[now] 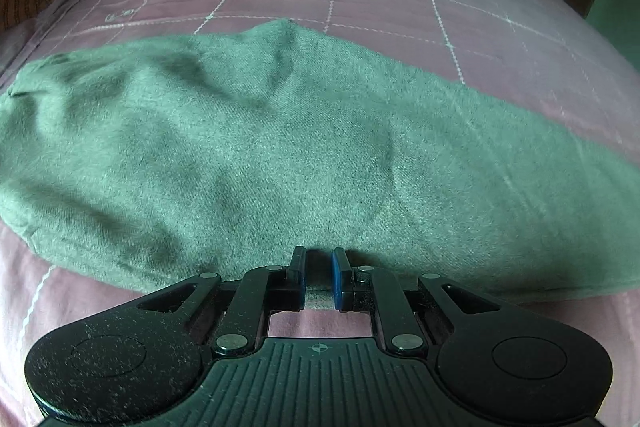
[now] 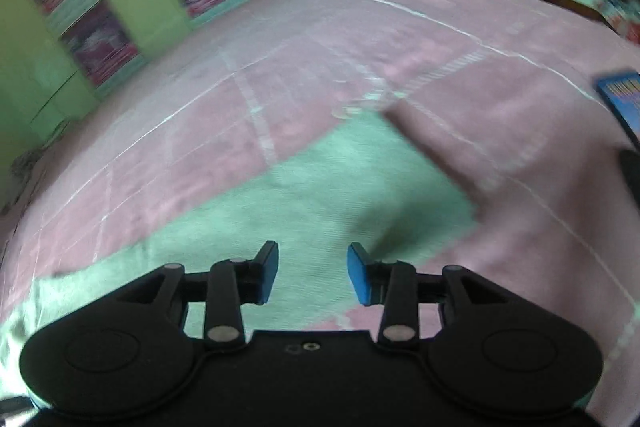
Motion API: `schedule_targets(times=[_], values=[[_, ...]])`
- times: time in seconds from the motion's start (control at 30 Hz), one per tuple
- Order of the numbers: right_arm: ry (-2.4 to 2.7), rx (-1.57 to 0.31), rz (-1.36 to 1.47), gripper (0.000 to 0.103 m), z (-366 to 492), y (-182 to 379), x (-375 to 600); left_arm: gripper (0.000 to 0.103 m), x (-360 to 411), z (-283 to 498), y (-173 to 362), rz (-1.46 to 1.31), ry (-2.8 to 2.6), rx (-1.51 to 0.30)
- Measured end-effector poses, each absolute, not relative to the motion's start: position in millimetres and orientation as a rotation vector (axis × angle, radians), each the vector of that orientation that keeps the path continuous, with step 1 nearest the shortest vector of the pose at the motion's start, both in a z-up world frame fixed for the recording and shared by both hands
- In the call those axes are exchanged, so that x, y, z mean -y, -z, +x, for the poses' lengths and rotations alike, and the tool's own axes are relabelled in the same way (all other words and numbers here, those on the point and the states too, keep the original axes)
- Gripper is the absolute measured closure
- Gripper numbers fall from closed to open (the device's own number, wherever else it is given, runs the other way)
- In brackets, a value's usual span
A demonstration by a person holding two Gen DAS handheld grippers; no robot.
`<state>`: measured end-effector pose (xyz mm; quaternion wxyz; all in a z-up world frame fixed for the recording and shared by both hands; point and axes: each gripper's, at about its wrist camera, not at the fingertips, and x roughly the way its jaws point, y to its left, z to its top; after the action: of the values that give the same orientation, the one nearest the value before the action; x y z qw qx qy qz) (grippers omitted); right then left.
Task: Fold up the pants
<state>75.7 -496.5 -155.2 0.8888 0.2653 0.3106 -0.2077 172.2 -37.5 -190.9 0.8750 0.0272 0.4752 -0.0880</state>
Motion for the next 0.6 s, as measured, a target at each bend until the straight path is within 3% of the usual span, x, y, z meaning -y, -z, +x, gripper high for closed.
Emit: schedule_targets(times=[0.17,0.37,0.6], values=[[0.4,-0.793,0.365,0.066,112,176,475,0.089,32,174,185,0.04,0.196,-1.001],[0.358,-0.717,0.405,0.06,121,158,463,0.089,65,191,178,0.068,0.239,-0.985],[0.196,-0.76,0.255,0.063,208,163,397,0.089,120,229,186,0.115,0.241,-0.95]])
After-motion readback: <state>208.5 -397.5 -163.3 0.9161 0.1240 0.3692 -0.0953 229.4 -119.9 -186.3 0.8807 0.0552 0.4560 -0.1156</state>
